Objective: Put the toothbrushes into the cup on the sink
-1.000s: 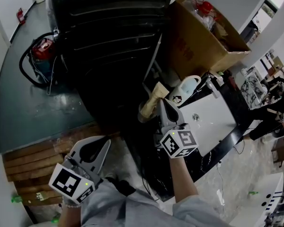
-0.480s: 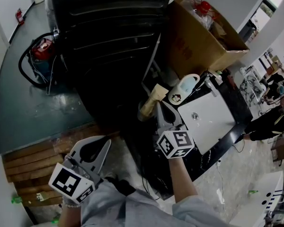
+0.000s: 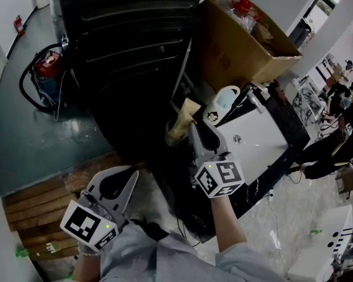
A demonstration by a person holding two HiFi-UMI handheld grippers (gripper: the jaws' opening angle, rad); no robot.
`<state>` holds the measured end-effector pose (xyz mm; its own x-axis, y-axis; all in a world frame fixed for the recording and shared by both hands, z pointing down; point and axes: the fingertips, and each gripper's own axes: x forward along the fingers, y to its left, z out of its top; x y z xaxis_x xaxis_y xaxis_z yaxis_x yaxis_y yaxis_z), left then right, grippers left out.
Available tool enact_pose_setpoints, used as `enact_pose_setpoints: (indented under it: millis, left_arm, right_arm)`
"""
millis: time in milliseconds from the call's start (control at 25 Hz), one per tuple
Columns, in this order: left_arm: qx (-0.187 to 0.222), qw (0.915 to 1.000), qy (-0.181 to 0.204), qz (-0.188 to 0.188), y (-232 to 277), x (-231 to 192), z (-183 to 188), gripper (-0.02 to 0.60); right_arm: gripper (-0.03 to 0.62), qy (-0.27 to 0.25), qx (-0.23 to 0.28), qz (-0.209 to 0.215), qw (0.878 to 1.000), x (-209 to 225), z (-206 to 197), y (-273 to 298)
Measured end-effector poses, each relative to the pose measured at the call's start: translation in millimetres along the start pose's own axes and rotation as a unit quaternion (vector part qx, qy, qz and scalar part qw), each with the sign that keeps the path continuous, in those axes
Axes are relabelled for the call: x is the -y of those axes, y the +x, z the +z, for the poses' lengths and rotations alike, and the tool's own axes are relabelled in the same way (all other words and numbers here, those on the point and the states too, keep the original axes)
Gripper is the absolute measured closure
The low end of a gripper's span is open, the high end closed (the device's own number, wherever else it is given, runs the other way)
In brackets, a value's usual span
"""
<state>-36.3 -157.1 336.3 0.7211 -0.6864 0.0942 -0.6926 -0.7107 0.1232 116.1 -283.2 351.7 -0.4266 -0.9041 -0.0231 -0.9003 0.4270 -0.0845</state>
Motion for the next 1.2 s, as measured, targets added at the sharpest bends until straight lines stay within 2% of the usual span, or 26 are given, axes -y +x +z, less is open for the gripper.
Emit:
enact_pose_setpoints:
  millis: [280,520,600,680,1000,1200]
  left_arm:
    - [0.009,0.9998,0.006,-0.018,7,24,8,0.575]
    - [0.012,0.9994,0.008,-0.030,14,47,12,0.575]
    - [0.014,0.9993,0.008,-0.033,15,55,13,0.575]
    - [0.018,0.9992,0.007,-0.035,17,64,15,0.575]
    - [0.030,0.9990,0.010,-0.033,17,96,20,0.575]
    - [0.034,0.9984,0.011,-0.043,19,106,24,0.575]
  right_arm:
    - [0.513,-0.003,-0.007,-0.021,1.000,2,17,-37]
    - [0.525,-0.002,-0.018,-0.018,1.000,-7,24,-78]
    - [0.574,0.004,-0.013,-0.019,1.000,-11,28,-93]
    - [0.585,0.008,-0.009,-0.016,1.000,-15,32,-107]
    - [0.588,0.021,-0.004,0.000,1.000,-28,37,-152]
    - [0.588,0.031,-0.002,-0.014,0.999,-29,39,-169]
